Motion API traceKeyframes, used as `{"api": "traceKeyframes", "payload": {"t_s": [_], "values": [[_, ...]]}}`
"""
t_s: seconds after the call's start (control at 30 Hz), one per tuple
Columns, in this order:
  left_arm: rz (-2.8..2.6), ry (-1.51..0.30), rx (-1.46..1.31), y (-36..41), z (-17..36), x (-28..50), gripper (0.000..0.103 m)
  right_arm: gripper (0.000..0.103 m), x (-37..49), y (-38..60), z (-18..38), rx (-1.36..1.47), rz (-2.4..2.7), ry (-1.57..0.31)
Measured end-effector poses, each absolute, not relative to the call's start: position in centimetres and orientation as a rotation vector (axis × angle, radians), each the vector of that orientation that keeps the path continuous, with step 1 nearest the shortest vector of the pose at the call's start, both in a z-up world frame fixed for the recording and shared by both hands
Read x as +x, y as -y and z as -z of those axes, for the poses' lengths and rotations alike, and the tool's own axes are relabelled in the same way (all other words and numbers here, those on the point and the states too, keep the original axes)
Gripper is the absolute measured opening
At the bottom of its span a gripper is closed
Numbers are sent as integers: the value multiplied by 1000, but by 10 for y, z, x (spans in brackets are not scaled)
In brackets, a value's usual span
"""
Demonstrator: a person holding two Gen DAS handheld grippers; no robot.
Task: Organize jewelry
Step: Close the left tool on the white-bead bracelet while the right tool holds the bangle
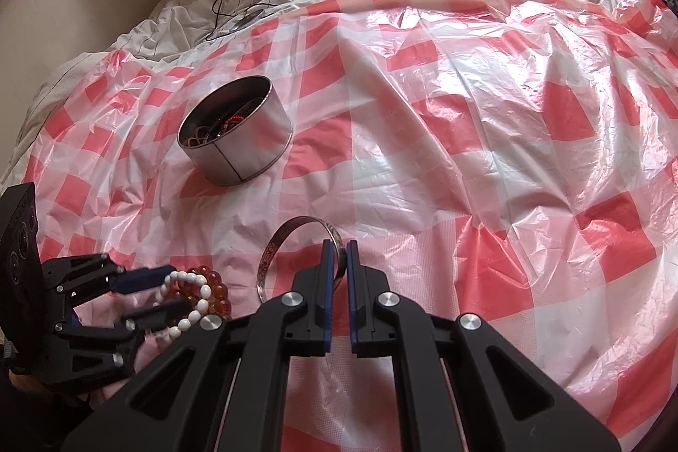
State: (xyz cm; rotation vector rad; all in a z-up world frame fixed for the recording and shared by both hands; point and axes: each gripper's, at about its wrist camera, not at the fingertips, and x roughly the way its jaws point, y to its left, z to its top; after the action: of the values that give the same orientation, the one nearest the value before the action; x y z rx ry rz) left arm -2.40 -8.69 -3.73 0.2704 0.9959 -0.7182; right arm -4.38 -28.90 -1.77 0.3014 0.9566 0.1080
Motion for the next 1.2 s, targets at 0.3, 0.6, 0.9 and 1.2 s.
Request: {"api": "traceKeyframes", "payload": {"t_s": [0.3, 0.6, 0.9, 1.2], "values": [[746, -993, 138, 63, 21, -17, 10, 6, -44, 289, 18, 304, -109, -956], [675, -980, 105, 45, 7, -4, 10, 6, -45, 291, 12, 313, -111, -929], [602, -996, 66, 19, 10, 11, 10, 6, -45, 290, 11, 307, -117, -928], [618, -1027, 106, 39, 33, 18, 32, 6, -45, 288, 12, 307, -120, -934]]}}
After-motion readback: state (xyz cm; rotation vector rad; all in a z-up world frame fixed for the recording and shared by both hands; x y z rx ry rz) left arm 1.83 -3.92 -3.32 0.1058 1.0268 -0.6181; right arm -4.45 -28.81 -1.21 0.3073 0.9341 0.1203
